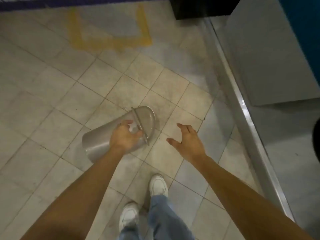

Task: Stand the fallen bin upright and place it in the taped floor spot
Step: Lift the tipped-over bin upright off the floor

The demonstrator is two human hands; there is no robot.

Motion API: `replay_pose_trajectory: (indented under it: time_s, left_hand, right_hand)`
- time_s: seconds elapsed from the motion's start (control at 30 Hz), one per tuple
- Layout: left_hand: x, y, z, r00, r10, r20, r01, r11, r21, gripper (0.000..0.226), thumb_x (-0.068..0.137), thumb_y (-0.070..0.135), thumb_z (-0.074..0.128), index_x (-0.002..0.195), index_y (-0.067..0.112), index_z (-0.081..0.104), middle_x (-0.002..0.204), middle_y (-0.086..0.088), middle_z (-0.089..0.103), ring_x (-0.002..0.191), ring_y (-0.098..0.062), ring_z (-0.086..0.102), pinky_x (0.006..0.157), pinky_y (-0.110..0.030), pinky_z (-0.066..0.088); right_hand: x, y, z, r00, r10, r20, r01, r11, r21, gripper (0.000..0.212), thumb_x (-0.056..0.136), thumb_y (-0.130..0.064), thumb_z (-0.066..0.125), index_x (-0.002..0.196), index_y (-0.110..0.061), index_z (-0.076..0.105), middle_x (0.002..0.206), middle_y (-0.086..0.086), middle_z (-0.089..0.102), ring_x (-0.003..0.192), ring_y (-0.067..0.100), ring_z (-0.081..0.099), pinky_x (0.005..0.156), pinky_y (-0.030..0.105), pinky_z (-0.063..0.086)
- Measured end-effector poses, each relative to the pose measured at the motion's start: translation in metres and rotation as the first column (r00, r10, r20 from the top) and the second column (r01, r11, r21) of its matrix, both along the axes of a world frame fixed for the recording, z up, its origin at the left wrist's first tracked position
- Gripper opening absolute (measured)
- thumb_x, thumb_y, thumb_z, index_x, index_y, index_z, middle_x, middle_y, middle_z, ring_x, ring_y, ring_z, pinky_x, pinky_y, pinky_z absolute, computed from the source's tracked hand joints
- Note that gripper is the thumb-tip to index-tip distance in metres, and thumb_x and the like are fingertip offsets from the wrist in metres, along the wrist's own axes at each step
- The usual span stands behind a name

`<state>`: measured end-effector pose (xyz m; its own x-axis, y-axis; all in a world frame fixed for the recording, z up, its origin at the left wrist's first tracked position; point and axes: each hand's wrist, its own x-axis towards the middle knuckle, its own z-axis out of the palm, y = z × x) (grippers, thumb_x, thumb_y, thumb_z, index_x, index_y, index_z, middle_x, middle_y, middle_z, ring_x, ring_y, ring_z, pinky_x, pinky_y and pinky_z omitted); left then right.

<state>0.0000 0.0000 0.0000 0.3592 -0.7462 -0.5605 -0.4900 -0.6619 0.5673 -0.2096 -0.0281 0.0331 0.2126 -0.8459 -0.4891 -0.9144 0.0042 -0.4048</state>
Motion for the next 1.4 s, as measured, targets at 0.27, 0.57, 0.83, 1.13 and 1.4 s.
replay_pose_trajectory:
  time_s: [0.27, 0.57, 0.83, 1.13, 1.4]
  left_hand:
    - [0.008, -0.010, -0.090, 1.000, 0.016, -0.008, -0.016, 0.999, -0.037, 0.063, 0.077, 0.034, 0.070, 0.131, 0.014, 0.046, 0.122, -0.010, 0.059, 0.110, -0.028, 0.057, 0.088, -0.036, 0.047]
    - [0.007, -0.045, -0.150, 0.989, 0.109, -0.105, -0.128, 0.972, -0.197, 0.062, 0.073, 0.021, 0.075, 0.127, 0.014, 0.046, 0.080, 0.004, 0.058, 0.082, -0.014, 0.057, 0.067, -0.020, 0.038]
    - [0.011, -0.060, -0.167, 0.991, 0.120, -0.060, -0.131, 0.968, -0.215, 0.065, 0.070, 0.015, 0.076, 0.126, 0.009, 0.044, 0.096, -0.004, 0.063, 0.088, -0.020, 0.061, 0.069, -0.025, 0.043]
    - [0.006, -0.057, -0.165, 0.973, 0.174, -0.153, -0.206, 0.954, -0.220, 0.062, 0.067, 0.010, 0.073, 0.121, 0.011, 0.044, 0.100, -0.011, 0.066, 0.085, -0.028, 0.067, 0.073, -0.036, 0.058]
    - [0.022, -0.046, -0.152, 0.950, 0.230, -0.213, -0.283, 0.922, -0.264, 0.065, 0.064, 0.018, 0.076, 0.123, 0.017, 0.047, 0.088, 0.003, 0.060, 0.087, -0.023, 0.066, 0.078, -0.041, 0.057]
  right_hand:
    - [0.013, 0.000, -0.111, 0.995, -0.060, 0.079, 0.063, 0.998, -0.030, 0.070, 0.085, -0.044, 0.058, 0.142, -0.014, 0.030, 0.143, 0.008, 0.036, 0.130, 0.026, 0.034, 0.103, 0.038, 0.034]
    - [0.044, -0.022, -0.202, 0.968, -0.125, 0.217, 0.131, 0.991, -0.012, 0.076, 0.081, -0.046, 0.062, 0.142, -0.014, 0.029, 0.143, 0.008, 0.036, 0.132, 0.024, 0.033, 0.105, 0.036, 0.032]
    - [0.060, -0.035, -0.229, 0.909, -0.149, 0.389, 0.143, 0.989, 0.046, 0.079, 0.078, -0.048, 0.064, 0.142, -0.017, 0.029, 0.140, 0.005, 0.042, 0.126, 0.022, 0.042, 0.099, 0.031, 0.035]
    - [0.053, -0.028, -0.236, 0.872, -0.137, 0.469, 0.106, 0.990, 0.092, 0.063, 0.087, -0.052, 0.050, 0.141, -0.025, 0.031, 0.138, -0.004, 0.044, 0.118, 0.010, 0.044, 0.097, 0.028, 0.037]
    - [0.035, -0.027, -0.251, 0.825, -0.402, 0.396, 0.274, 0.899, 0.342, 0.061, 0.092, -0.042, 0.046, 0.145, -0.022, 0.023, 0.147, 0.007, 0.039, 0.131, 0.024, 0.039, 0.104, 0.034, 0.034]
